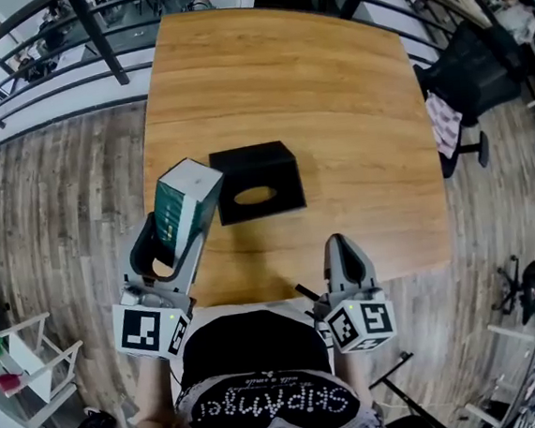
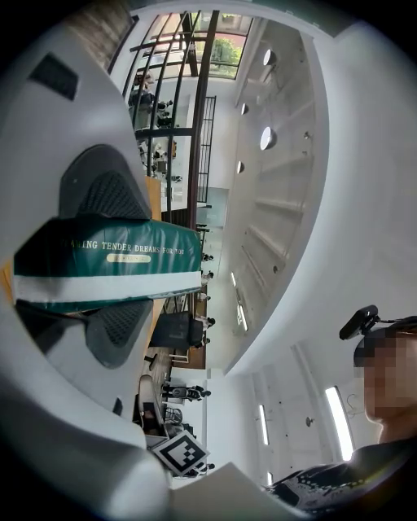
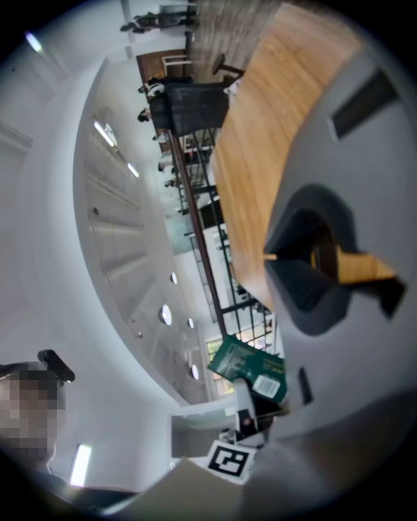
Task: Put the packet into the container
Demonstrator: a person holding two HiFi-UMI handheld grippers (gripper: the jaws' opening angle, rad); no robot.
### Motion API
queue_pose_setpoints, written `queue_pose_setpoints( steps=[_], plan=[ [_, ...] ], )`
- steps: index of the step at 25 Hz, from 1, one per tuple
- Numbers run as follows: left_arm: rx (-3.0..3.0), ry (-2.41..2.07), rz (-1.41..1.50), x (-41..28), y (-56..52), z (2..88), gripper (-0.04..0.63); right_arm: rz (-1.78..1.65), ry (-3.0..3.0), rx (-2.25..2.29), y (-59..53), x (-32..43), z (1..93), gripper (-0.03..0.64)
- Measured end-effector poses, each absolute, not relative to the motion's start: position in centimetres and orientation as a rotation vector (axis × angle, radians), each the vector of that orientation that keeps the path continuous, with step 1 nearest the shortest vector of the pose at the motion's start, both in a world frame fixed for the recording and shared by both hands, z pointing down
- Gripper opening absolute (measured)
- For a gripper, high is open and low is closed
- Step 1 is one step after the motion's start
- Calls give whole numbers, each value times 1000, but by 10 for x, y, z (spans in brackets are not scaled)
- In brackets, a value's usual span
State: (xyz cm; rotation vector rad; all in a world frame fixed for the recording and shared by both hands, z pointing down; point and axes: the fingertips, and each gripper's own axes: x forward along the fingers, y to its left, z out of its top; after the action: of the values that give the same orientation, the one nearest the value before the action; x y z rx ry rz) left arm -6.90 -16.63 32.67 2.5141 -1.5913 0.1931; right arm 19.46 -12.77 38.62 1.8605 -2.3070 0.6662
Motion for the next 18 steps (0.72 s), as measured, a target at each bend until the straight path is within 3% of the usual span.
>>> queue_pose_setpoints(
  steps=[11,18],
  plan=[
    [2544,-1579,201,-98,-184,304,334,694,-2325,1831,-139,180,393,41],
    [2660,-1414,346,-71,-205,313,334,698,-2286,1867,-138,197,394,41]
  ],
)
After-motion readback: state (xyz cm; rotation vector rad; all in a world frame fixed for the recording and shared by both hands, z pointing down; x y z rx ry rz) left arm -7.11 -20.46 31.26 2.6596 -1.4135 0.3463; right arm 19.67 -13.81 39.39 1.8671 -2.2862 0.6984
